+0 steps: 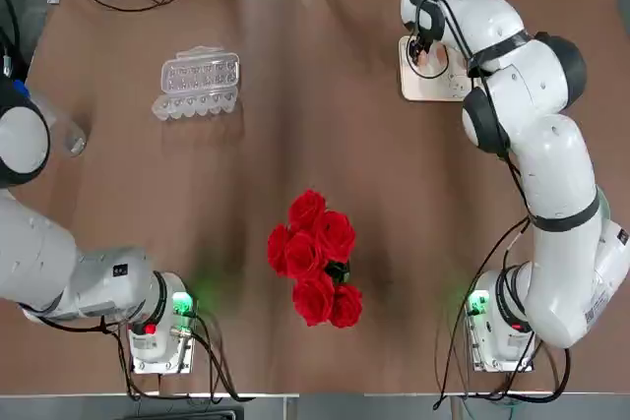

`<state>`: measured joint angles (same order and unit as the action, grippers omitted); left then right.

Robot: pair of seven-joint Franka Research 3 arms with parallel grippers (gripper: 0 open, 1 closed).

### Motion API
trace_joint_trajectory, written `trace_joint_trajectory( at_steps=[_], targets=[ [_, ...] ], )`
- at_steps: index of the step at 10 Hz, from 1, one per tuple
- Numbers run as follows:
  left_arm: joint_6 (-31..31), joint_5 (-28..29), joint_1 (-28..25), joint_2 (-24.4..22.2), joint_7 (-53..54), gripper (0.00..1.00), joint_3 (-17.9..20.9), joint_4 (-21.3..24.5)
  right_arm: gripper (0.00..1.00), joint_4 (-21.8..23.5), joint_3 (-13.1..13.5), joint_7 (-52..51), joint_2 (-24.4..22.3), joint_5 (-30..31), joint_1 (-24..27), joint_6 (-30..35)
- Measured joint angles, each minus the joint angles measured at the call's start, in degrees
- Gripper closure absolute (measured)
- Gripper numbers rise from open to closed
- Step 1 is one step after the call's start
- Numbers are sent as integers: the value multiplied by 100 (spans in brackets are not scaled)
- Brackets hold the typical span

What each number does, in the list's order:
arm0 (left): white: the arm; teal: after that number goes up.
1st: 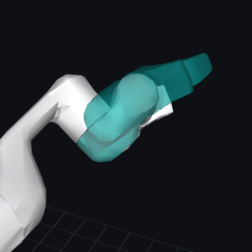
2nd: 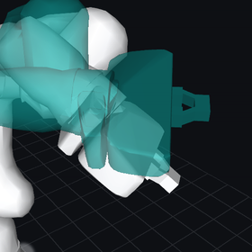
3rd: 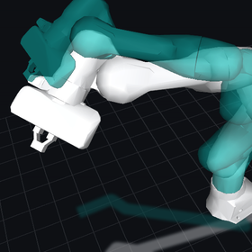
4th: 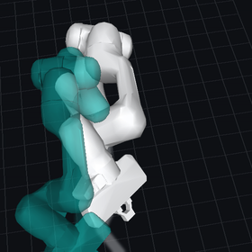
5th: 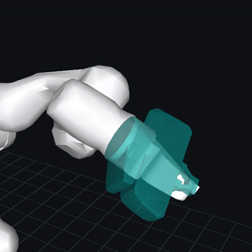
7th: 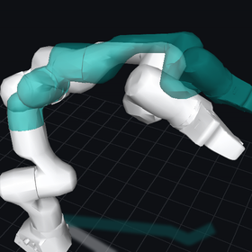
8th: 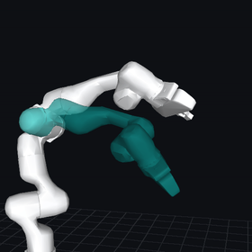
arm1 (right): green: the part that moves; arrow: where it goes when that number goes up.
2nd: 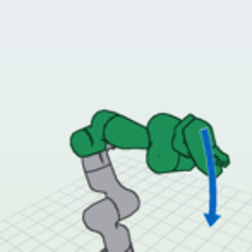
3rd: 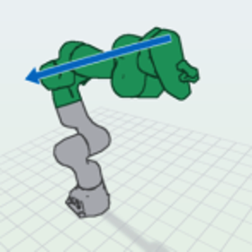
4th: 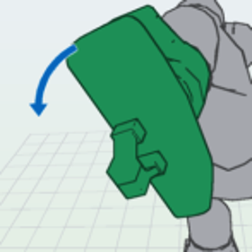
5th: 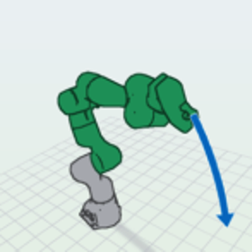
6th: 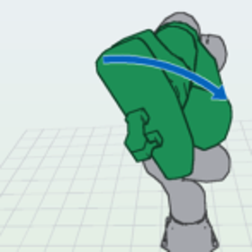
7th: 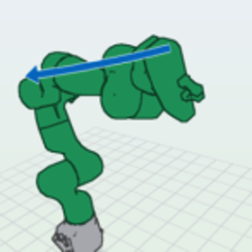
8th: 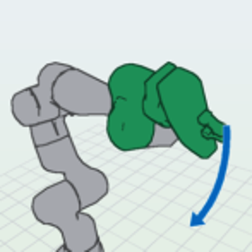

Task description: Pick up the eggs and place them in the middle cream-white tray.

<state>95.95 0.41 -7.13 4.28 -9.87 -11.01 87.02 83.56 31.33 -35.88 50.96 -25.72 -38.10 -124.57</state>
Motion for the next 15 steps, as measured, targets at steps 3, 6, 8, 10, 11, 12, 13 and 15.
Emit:
trace_joint_trajectory(
  at_steps=[3,6,8,10,11,12,13,15],
  targets=[
    [0,0,0,0,0,0,0,0,18,0,-2,0,0,-1,0,-1],
    [0,0,0,0,0,0,0,0,0,0,-4,0,0,-38,-3,-1],
    [0,0,0,0,0,0,0,0,0,0,-4,0,0,-44,-3,-1],
    [0,0,0,0,0,0,0,0,0,0,-4,0,0,-45,-2,0],
    [0,0,0,0,0,0,0,0,0,1,-4,0,0,-46,-2,0],
    [0,0,0,0,0,0,0,0,0,1,-4,0,0,-46,-3,0],
    [0,0,0,0,0,0,0,0,0,1,-4,0,0,-46,-3,0],
    [0,0,-3,0,0,0,0,0,0,1,-4,0,0,-47,-3,0]
  ],
)
